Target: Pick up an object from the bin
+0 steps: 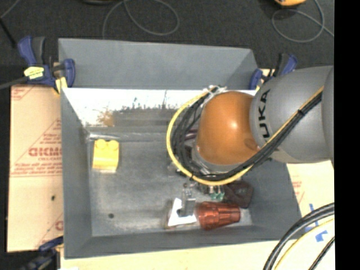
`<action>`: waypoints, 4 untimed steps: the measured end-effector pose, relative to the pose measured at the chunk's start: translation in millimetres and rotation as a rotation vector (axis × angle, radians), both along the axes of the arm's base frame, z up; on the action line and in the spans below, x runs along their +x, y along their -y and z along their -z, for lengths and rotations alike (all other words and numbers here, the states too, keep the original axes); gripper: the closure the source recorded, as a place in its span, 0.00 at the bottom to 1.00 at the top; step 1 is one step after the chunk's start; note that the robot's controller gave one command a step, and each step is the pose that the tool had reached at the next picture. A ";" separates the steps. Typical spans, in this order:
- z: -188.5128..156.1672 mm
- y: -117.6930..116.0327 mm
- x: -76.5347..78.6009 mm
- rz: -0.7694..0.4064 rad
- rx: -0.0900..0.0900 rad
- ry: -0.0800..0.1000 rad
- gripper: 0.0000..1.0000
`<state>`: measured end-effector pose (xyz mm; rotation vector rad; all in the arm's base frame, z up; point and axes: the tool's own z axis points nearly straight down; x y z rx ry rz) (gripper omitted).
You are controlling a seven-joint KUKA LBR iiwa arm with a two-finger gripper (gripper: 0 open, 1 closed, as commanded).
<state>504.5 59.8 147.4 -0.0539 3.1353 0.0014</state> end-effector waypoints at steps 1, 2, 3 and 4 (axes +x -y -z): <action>18.1 3.0 -11.5 -0.131 -0.001 -0.005 0.00; 33.5 13.0 -17.6 -0.004 0.001 -0.002 0.00; 36.7 14.8 -18.6 -0.032 0.000 -0.004 0.00; 17.0 21.8 -9.5 -0.328 -0.001 -0.004 0.00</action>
Offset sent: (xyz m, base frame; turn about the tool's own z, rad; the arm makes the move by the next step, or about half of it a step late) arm -0.0256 -0.0252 -0.0513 -0.1533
